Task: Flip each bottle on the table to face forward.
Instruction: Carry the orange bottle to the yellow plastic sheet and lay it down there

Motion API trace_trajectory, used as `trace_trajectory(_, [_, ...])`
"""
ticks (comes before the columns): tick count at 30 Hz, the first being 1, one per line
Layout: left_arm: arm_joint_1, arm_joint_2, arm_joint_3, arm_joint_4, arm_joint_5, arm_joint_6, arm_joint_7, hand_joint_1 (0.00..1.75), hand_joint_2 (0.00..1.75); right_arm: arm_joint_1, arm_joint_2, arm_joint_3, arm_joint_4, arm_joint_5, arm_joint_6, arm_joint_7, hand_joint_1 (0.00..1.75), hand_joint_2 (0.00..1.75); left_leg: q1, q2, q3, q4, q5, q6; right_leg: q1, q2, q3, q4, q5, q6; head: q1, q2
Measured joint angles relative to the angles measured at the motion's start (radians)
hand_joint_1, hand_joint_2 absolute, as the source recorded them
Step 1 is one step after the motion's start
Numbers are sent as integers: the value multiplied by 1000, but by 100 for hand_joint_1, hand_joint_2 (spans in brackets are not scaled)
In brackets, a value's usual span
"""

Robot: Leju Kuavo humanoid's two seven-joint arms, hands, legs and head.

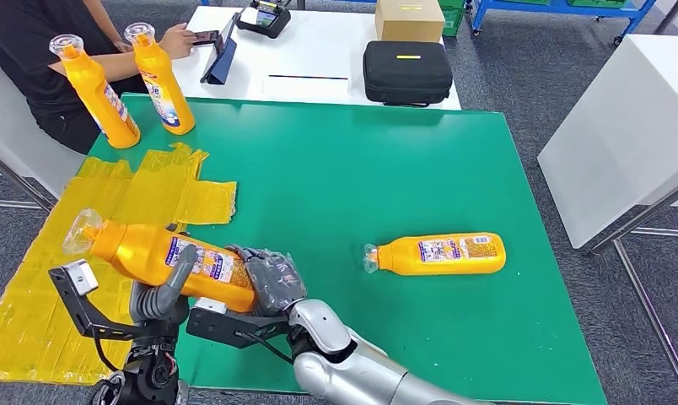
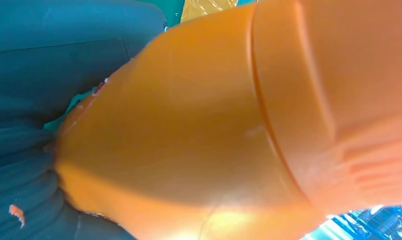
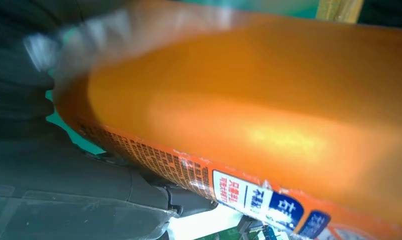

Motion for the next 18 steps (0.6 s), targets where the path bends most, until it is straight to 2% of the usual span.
trace_trajectory(2, [4,2,0,-7,-15,5,-9,175,175,2,-6,2,0,9,-4,11,0,0,0,0,0,0,0,0,0,0,0,0,0,0,0,0])
trace_trajectory(4, [8,7,6,-20,-79,36,-31,175,175,11,-25,-1,-10,18,-15,31,0,0,0,0,0,0,0,0,0,0,0,0,0,0,0,0])
trace_trajectory(7, [12,16,42,-50,-275,113,-48,175,175,49,-82,-35,-63,45,-30,60,0,0,0,-2,0,0,0,0,0,-1,1,0,0,0,0,0])
trace_trajectory(9, [14,21,74,-63,-356,128,-43,175,175,71,-116,-69,-106,63,-31,65,0,0,0,-2,-1,0,0,0,0,-1,1,0,0,0,0,0])
trace_trajectory(16, [18,23,118,-80,-400,135,-39,175,175,107,-160,-125,-186,88,-33,68,0,0,0,-1,0,0,0,0,0,-1,1,0,0,0,0,0])
trace_trajectory(18, [19,24,125,-80,-484,173,-38,175,175,130,-164,-145,-213,111,-51,78,0,0,0,-2,0,0,0,0,0,-1,1,0,0,0,0,0])
